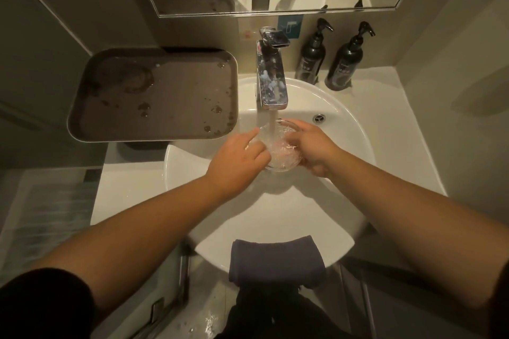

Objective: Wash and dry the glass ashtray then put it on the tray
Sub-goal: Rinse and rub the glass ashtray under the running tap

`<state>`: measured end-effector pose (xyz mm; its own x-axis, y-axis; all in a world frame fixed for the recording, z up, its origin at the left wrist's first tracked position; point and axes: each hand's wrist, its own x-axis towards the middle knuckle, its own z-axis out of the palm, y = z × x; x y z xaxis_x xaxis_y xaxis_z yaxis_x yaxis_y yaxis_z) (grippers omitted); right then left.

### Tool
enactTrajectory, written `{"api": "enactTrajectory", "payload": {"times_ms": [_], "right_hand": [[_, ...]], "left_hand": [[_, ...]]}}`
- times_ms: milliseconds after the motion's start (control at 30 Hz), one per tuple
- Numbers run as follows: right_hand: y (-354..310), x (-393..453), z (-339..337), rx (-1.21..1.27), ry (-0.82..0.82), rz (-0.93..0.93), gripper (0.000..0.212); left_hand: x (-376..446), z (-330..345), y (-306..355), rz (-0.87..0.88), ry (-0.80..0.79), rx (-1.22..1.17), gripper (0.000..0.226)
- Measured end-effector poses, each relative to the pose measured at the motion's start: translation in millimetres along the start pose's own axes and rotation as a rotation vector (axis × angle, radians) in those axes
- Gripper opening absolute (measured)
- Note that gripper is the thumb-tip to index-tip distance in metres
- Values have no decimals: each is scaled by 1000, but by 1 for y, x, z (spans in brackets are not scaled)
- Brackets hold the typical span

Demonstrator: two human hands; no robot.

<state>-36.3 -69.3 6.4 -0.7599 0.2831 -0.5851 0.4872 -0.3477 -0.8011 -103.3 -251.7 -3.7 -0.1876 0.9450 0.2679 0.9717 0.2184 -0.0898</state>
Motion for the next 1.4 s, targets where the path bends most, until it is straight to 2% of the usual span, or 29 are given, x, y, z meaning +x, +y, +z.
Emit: {"api": "enactTrajectory", "payload": {"times_ms": [133, 200, 267, 333, 400, 467, 567, 600, 667, 800, 833, 900, 967, 1133, 1233, 1300, 1400], "right_hand": [[-5, -3, -4, -90, -67, 17, 50], [-5, -4, -4, -80, -113, 48, 47], [-5, -4, -3, -18, -131, 50, 35], [-4, -4, -4, 73, -97, 15, 21], [-2, -2, -3, 212, 0, -29, 12], [1, 1, 1, 233, 114, -95, 11], [7, 1, 16, -203, 157, -375, 17], [10, 0, 22, -359, 123, -463, 16], [5, 3, 26, -533, 111, -517, 17], [-24, 12, 19, -333, 218, -161, 38], [-26, 11, 21, -411, 232, -195, 38], [-23, 5, 37, -653, 193, -395, 38], [-20, 0, 47, -730, 194, -477, 36], [-27, 18, 37, -675, 144, -250, 24], [-19, 17, 51, -875, 167, -337, 26], [-16, 18, 47, -792, 131, -319, 22], [-22, 18, 20, -204, -73, -47, 31]], "left_hand": [[-6, -3, -15, 182, -38, -85, 19], [-1, -7, -26, 183, 11, -37, 17], [4, -9, -22, 129, 26, -61, 18], [5, -9, -9, 30, 0, -195, 20], [3, -6, 9, -136, -59, -351, 26], [0, 0, 25, -308, -87, -475, 23], [3, 8, 40, -624, -115, -630, 10], [5, 9, 41, -730, -116, -705, 12], [10, 8, 41, -862, -98, -879, 22], [18, -5, 33, -955, -49, -1225, 30], [21, -6, 30, -973, -44, -1321, 29], [24, -7, 22, -980, -50, -1447, 25], [26, -6, 19, -964, -69, -1538, 24], [20, 2, 20, -1028, -41, -1617, 34], [20, 6, 11, -979, -108, -1560, 24], [17, 5, 6, -932, -151, -1582, 24], [9, 9, 2, -879, -136, -1821, 30]]}}
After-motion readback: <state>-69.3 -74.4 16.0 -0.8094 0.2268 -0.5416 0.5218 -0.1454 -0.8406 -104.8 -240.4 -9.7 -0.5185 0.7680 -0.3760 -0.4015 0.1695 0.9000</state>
